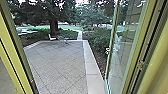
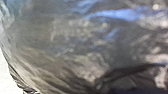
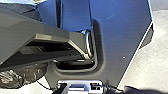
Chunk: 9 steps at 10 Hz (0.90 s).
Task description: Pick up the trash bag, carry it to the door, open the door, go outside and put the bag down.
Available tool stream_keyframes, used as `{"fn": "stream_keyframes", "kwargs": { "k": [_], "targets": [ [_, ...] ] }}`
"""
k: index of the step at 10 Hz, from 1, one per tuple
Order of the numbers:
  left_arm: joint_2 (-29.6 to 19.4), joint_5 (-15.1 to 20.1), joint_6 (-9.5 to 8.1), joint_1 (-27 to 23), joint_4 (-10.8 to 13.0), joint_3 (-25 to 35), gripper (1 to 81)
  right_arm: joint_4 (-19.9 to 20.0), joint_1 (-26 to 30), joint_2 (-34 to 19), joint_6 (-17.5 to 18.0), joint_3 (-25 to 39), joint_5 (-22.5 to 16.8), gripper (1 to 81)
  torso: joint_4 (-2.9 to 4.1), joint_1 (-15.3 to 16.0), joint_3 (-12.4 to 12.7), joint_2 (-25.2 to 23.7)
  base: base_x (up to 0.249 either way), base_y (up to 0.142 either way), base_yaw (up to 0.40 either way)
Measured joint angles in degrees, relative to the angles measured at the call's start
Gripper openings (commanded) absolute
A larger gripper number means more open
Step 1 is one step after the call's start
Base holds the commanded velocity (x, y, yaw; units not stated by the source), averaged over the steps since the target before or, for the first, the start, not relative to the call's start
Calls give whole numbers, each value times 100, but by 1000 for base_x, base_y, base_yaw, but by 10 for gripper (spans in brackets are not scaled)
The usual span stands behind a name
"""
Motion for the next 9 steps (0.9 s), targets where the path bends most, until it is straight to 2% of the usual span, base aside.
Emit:
{"fn": "stream_keyframes", "kwargs": {
  "k": [1, 9],
  "targets": [
    [9, 2, 0, 0, 0, 0, 10, -1, -5, -2, 0, 0, 0, 811, 0, 0, 0, 0, 0, -70, 0],
    [33, 0, -2, 0, 2, 9, 10, -4, -13, 15, 0, -5, -2, 811, 0, -2, 0, 0, 0, 0, 0]
  ]
}}
